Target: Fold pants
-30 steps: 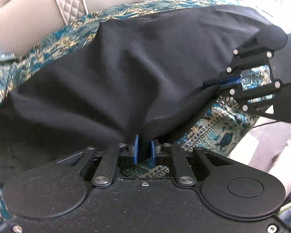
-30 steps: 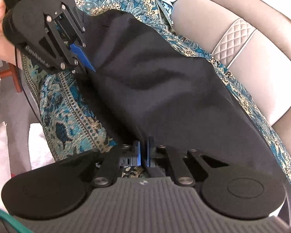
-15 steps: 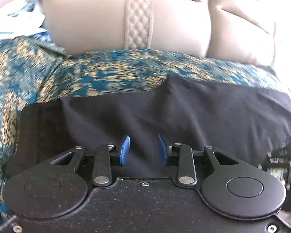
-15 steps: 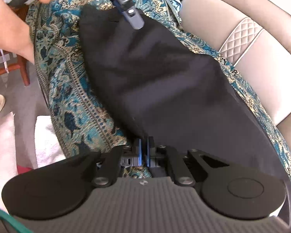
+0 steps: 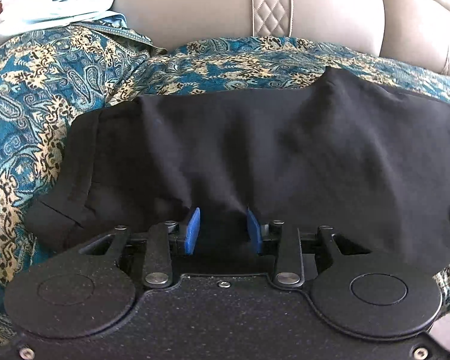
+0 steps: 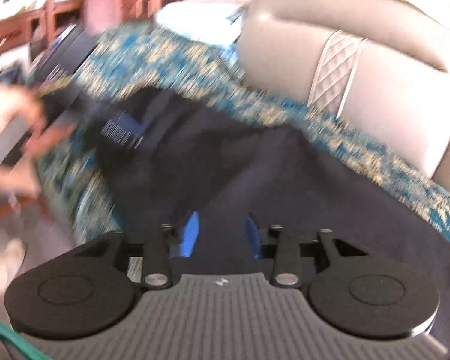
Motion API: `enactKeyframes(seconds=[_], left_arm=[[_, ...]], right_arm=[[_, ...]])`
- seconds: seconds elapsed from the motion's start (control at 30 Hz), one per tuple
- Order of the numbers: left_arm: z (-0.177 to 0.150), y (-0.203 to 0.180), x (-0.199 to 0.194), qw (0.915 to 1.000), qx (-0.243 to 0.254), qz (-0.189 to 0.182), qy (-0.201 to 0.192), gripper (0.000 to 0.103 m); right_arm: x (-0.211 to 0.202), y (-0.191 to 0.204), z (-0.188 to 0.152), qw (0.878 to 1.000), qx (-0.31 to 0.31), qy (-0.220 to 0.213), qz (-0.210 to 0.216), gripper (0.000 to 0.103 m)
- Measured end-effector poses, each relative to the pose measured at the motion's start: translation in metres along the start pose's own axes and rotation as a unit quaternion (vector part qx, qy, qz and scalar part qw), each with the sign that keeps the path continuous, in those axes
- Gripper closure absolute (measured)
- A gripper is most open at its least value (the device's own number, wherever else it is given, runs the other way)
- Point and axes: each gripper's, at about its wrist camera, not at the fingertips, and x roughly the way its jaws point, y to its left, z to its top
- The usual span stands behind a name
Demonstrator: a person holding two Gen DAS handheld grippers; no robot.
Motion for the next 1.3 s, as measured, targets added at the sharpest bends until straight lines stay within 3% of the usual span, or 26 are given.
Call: enactKeyframes(seconds=[0.2, 0.5, 0.57, 0.63, 0.73, 0.87, 1.1, 1.23, 1.3], left_arm=[[0.000, 0.000, 0.001, 1.0000, -0.002, 0.001, -0.001, 0.068], [-0.002, 0.002, -0.001, 1.0000, -0.006, -0.001, -0.008, 0.066], [0.002, 0.005, -0.008, 0.9994, -0.023, 0.002, -0.026, 0.066], [0.007, 0.007, -0.018, 0.9953, -0.042, 0.018, -0.086, 0.067], [0.020, -0.002, -0.016, 0.9904, -0.023, 0.046, -0.128, 0.064], [0.037, -0.006, 0.006, 0.9905, -0.045, 0.033, -0.126, 0.064], [0.035, -0.010, 0.053, 0.9860, -0.036, 0.091, -0.135, 0.061], [0.022, -0.004, 0.064, 0.9785, -0.050, 0.119, -0.161, 0.049], [0.017, -0.002, 0.066, 0.9752, -0.048, 0.126, -0.175, 0.045]], right_arm=[[0.064, -0.012, 0.031, 0.997, 0.019, -0.039, -0.060, 0.045], [0.135, -0.029, 0.030, 0.985, 0.061, -0.028, -0.157, 0.045], [0.133, -0.032, 0.029, 0.985, 0.067, -0.031, -0.158, 0.043], [0.133, -0.033, 0.028, 0.985, 0.067, -0.030, -0.158, 0.042], [0.134, -0.033, 0.028, 0.984, 0.064, -0.029, -0.162, 0.041], [0.133, -0.029, 0.029, 0.984, 0.057, -0.028, -0.166, 0.041], [0.133, -0.029, 0.029, 0.984, 0.062, -0.028, -0.165, 0.039], [0.128, -0.036, 0.027, 0.979, 0.079, -0.025, -0.186, 0.027], [0.122, -0.045, 0.021, 0.975, 0.094, -0.023, -0.202, 0.026]])
